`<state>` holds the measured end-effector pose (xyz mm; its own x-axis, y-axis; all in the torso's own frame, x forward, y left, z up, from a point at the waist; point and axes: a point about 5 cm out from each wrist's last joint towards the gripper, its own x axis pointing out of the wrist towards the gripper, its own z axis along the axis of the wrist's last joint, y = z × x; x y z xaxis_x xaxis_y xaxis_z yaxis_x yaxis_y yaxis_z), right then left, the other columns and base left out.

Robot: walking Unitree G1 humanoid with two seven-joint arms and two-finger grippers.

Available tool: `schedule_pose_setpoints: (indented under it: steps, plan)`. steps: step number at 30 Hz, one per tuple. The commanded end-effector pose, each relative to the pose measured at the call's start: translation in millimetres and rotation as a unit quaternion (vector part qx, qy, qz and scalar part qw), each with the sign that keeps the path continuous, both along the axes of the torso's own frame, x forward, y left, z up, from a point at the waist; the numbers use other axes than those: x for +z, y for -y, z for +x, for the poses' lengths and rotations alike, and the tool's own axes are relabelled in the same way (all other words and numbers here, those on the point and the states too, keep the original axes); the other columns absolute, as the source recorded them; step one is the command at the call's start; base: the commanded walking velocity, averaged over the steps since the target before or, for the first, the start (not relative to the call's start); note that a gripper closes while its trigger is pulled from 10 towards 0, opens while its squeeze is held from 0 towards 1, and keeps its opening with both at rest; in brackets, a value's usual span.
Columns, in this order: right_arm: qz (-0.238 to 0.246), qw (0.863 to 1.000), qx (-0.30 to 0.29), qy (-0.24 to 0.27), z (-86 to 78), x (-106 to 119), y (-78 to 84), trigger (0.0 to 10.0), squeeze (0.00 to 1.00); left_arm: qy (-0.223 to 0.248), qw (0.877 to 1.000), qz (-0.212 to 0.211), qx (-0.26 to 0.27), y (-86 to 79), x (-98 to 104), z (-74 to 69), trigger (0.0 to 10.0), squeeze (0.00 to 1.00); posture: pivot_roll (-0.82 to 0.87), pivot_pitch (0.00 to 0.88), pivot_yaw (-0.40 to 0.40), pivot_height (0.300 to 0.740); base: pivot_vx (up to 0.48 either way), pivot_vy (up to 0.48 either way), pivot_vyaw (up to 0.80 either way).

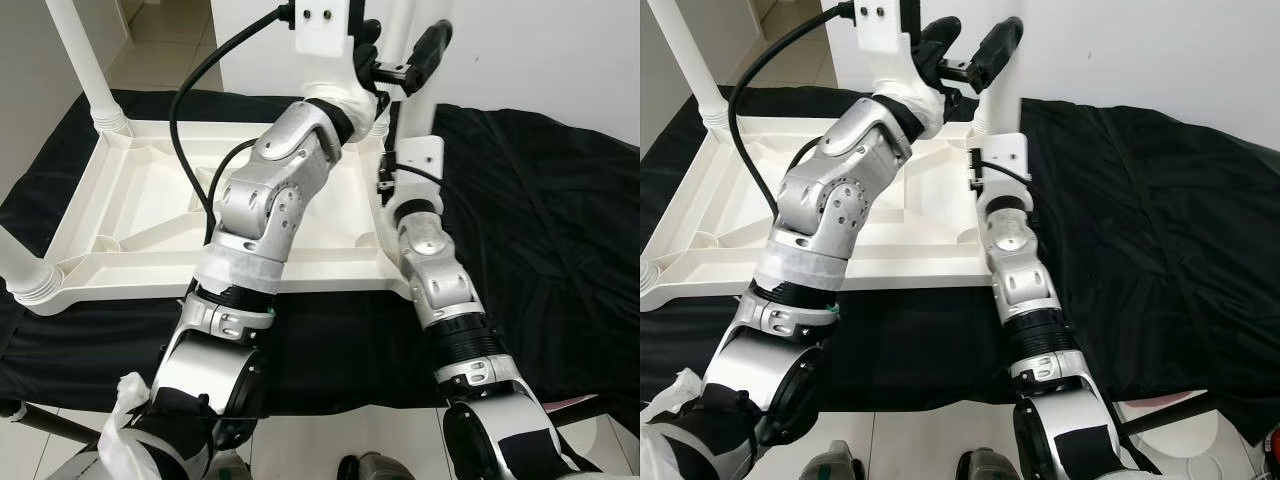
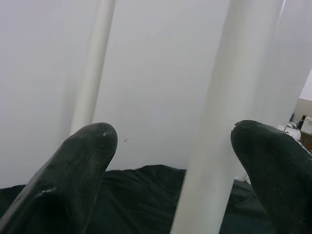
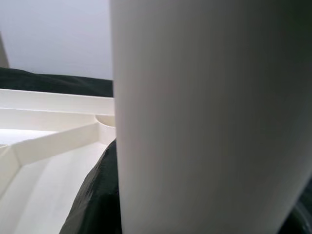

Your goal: Building children table

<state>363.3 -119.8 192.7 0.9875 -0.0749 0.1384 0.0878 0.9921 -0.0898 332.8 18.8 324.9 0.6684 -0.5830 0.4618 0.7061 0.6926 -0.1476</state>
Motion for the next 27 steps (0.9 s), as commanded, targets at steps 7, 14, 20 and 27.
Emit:
schedule_pose_setpoints:
  steps: [7, 14, 20, 27]
  plan:
    - [0.027, 0.999, -0.029, -0.005, 2.1, 1, 23.6, 10.0, 0.0, 0.026, 0.999, 0.003, -0.029, -10.8, -6, -8.5, 10.0, 0.0, 0.07, 0.015, -0.033, 0.74, 0.0, 0.0, 0.0]
    - [0.038, 0.999, -0.012, 0.018, -4.4, 3, 22.7, 10.0, 0.0, 0.012, 0.998, 0.054, -0.022, -19.9, -35, -10.0, 10.0, 0.0, 0.07, 0.011, -0.036, 0.74, 0.0, 0.0, 0.0]
    - [0.046, 0.998, 0.009, 0.036, -12.0, 2, 19.8, 10.0, 0.0, -0.018, 0.996, 0.084, -0.012, -23.9, -63, -10.6, 10.0, 0.0, 0.08, 0.01, -0.039, 0.74, 0.0, 0.0, 0.0]
    - [0.045, 0.996, 0.021, 0.068, -25.7, -1, 23.5, 10.0, 0.0, -0.024, 0.992, 0.125, -0.005, -26.9, -97, -18.7, 10.0, 0.0, 0.08, 0.006, -0.044, 0.74, 0.0, 0.0, 0.0]
